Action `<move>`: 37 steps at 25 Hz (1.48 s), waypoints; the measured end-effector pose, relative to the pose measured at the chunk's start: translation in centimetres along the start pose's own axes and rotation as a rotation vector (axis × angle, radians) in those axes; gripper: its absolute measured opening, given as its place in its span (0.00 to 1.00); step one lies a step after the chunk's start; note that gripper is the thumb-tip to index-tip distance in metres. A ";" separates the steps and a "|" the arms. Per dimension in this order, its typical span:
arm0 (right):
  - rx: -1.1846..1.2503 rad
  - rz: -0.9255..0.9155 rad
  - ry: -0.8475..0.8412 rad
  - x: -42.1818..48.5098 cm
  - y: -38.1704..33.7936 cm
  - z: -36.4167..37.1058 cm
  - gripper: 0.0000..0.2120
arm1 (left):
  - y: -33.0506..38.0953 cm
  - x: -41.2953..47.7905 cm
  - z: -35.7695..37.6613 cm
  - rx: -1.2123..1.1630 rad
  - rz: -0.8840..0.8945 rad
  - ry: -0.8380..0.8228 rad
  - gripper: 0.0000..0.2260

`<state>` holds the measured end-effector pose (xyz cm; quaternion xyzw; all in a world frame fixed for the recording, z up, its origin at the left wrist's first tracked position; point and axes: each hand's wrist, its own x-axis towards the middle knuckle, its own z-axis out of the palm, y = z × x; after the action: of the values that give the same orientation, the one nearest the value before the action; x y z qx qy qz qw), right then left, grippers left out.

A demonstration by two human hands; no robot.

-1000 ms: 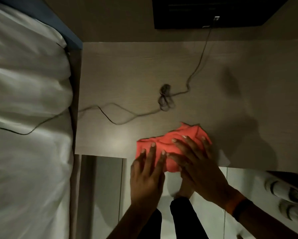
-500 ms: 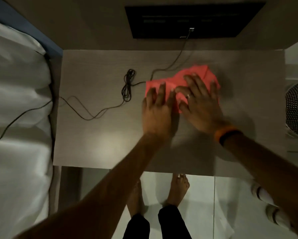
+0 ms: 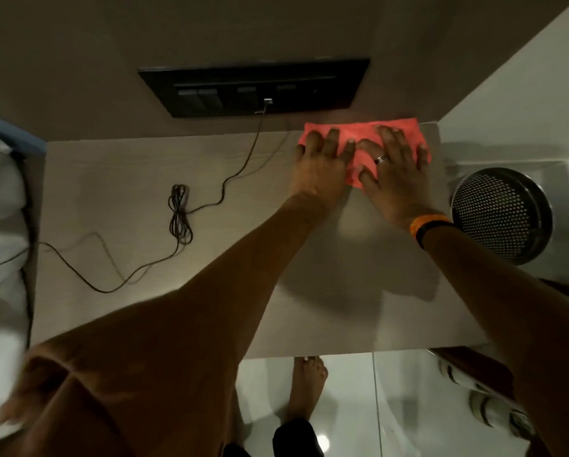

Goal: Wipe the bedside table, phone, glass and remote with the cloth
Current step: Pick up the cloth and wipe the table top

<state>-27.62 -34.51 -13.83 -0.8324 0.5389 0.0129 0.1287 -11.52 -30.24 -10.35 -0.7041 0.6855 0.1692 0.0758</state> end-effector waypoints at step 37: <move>0.107 0.084 -0.090 -21.3 -1.0 -4.4 0.31 | 0.1 -22.8 5.9 -0.412 0.000 0.027 0.37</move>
<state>-36.14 -16.11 -5.95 -0.7997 0.5668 0.0270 0.1963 -12.45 -6.81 -8.04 -0.7068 0.6374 0.2965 -0.0792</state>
